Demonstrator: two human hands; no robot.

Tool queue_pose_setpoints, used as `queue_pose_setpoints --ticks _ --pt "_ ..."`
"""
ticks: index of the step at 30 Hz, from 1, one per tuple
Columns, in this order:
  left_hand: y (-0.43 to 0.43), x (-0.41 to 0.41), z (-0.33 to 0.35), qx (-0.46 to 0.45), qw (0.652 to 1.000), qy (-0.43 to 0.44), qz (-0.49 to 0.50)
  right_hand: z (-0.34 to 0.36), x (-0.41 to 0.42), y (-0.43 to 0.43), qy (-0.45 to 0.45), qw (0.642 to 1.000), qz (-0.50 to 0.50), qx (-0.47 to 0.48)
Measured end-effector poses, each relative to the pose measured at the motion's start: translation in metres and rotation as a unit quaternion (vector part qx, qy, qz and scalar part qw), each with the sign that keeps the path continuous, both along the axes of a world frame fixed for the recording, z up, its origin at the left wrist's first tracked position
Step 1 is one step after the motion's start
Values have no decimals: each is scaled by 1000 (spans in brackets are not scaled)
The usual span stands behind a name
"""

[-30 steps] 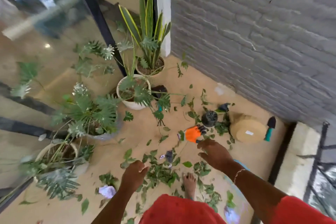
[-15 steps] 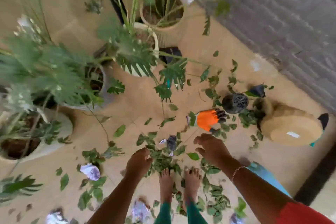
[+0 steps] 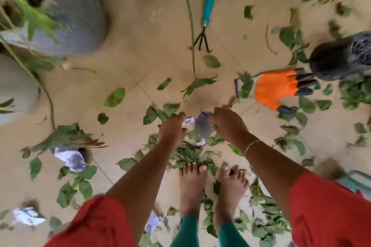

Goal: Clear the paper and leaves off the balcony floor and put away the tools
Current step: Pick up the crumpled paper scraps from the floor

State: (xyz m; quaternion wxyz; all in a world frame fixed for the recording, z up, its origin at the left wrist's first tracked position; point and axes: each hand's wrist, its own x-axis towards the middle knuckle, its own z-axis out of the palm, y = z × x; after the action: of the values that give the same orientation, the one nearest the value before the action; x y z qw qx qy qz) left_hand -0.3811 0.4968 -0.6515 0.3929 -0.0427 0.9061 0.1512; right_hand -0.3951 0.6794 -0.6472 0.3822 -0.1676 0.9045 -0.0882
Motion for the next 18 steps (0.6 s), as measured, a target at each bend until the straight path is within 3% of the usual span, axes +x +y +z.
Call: queue_pose_setpoints --ticks 9,13,18 --pt "21 1 -41 -40 999 33 1 -45 2 -18 118 987 108 20" --pt "11 2 -36 15 990 90 108 -50 -1 -6 119 988 73 -60" --pt "1 17 -32 77 967 128 207 -50 3 -6 112 988 103 -33"
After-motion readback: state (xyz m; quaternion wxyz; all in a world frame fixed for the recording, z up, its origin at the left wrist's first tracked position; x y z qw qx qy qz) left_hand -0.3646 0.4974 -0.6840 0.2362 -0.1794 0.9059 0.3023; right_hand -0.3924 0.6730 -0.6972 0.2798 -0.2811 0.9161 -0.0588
